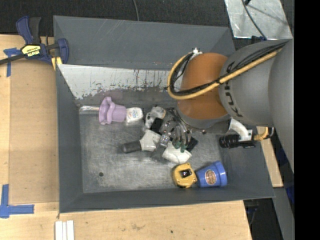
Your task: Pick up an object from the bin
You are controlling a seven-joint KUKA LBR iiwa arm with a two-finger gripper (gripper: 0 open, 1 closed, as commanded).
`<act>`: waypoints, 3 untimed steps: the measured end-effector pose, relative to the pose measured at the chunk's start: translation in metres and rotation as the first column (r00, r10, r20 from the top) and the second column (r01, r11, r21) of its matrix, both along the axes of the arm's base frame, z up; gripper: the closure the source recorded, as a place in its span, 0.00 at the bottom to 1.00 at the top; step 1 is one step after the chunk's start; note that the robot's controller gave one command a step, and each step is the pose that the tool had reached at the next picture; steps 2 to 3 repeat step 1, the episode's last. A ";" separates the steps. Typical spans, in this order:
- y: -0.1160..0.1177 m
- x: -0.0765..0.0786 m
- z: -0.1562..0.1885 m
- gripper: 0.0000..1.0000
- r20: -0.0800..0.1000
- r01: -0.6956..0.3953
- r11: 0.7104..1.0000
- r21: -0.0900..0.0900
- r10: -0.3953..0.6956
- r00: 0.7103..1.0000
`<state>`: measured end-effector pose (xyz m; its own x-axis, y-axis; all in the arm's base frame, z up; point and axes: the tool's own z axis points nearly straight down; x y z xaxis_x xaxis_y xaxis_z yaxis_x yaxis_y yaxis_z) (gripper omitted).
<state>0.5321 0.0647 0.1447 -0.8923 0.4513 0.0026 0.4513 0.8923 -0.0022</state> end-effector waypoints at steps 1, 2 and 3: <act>0.000 0.001 0.016 1.00 0.003 -0.001 1.000 0.000 0.001 1.000; 0.000 0.001 0.016 1.00 0.003 -0.001 1.000 0.000 0.001 1.000; 0.000 0.001 0.016 1.00 0.003 -0.001 1.000 0.000 0.001 1.000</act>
Offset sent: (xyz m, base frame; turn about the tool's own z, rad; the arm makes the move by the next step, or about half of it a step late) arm 0.0000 -0.0001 0.0103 0.0000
